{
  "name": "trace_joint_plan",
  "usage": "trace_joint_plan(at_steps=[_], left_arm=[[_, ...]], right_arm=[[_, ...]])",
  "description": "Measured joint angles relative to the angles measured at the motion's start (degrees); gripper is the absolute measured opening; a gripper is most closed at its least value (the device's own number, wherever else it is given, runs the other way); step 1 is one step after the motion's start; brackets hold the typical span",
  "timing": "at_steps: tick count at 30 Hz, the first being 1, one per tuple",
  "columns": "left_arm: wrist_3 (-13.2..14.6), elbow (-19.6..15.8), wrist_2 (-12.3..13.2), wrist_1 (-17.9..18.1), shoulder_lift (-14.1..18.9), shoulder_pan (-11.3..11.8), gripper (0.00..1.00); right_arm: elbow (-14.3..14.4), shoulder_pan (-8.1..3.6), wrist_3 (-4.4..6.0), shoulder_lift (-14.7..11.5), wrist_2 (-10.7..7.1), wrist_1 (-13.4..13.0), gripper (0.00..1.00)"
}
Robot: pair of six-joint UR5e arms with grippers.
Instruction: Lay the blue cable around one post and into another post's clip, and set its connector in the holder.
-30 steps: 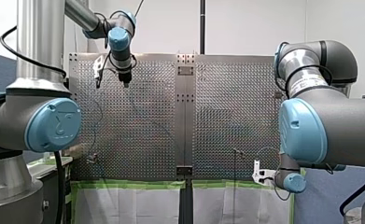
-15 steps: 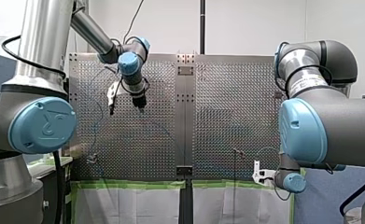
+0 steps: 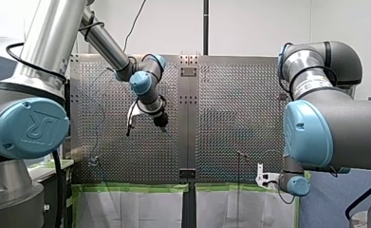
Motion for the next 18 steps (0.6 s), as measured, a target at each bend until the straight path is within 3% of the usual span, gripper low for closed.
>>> trace_joint_plan(at_steps=[6,12,18], left_arm=[[-0.29,-0.13,-0.59,2.99,-2.99,-2.98,1.0],[-0.22,-0.16,-3.19,5.96,-5.99,-5.98,1.0],[1.75,-0.14,-6.21,9.03,-9.03,-9.03,1.0]], right_arm=[[-0.01,0.26,-0.04,0.0,0.0,-0.04,0.0],[-0.02,0.38,-0.06,0.0,0.0,-0.05,0.0],[0.0,0.42,-0.05,0.0,0.0,-0.05,0.0]])
